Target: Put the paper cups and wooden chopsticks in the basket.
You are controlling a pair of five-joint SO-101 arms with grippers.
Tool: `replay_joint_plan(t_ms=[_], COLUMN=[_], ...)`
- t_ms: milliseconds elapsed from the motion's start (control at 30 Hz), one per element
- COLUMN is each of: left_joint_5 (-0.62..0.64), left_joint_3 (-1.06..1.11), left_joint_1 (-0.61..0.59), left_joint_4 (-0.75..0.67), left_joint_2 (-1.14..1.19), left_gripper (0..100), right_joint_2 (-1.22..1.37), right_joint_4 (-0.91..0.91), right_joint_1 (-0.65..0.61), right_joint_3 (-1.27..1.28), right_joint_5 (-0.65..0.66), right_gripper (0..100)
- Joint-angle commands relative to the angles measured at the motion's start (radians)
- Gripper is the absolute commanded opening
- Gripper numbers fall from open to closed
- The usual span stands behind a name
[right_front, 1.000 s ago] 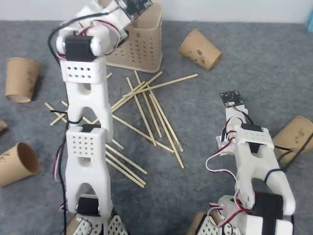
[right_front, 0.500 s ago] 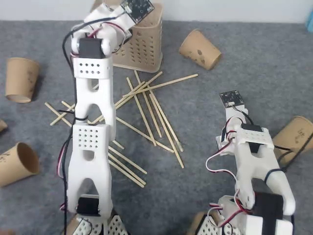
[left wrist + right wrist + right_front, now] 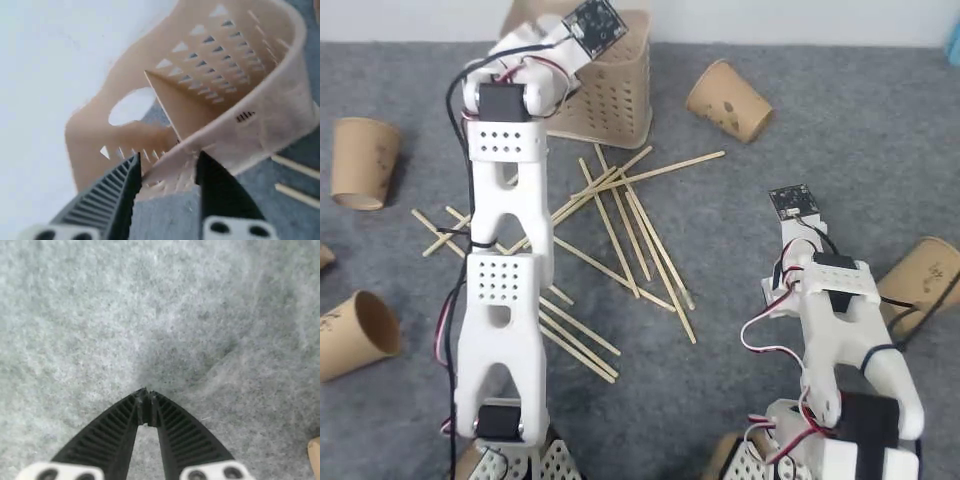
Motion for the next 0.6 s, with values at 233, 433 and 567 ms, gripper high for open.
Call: replay_joint_plan(t_ms=[233,433,567], left_joint_5=[-0.029,-0.025,-0.023], left_joint_3=[-0.036,-0.036,-0.036], left_joint_1=[0.005,-0.015,-0.026], left_joint_4=[0.269,0.27,0.272], left_joint_2=[-0.003,0.032,0.046], left_gripper=[1,1,1], right_joint_2=[-0.044,-0.044,-0.044], right_joint_4=[-0.005,-0.005,-0.008], right_joint_1=[-0.008,-0.008,-0.008], right_joint_3=[0.0,0.0,0.0], right_joint_5=[0.015,0.015,0.015], right_gripper=[0.8,0.8,0.8])
